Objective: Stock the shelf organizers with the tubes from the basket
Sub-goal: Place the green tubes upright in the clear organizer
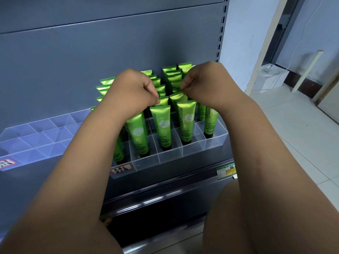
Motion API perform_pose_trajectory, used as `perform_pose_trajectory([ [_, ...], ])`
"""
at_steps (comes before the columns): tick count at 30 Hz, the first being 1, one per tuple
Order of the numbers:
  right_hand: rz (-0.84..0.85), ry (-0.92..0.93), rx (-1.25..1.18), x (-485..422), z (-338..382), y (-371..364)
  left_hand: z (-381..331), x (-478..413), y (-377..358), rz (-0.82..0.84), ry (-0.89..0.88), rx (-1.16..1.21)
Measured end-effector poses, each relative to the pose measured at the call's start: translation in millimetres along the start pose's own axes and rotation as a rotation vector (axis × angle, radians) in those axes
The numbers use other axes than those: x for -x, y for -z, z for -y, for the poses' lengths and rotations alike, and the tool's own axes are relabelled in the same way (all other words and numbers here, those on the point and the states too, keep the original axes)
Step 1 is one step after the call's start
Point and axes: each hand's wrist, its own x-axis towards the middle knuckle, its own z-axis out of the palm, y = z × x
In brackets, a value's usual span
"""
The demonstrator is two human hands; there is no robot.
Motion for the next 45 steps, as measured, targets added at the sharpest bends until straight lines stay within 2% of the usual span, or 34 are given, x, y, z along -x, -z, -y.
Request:
perform_pose_trajectory([
  [9, -0.008, -0.001, 0.084, 3, -3, 4, -1, 0, 0, 0.025, -0.063, 0.008],
  [17, 0.031, 0.000, 0.003, 7, 2, 7, -2, 2, 1, 0.044, -0.060, 0.016],
  [31, 0.073, -0.001, 0.003, 8, 3, 11, -3, 4, 0, 0.050, -0.078, 0.052],
  [45, 0.091, -0.018, -0.028, 9, 4, 10, -1, 4, -7, 0.010, -0.157, 0.100],
])
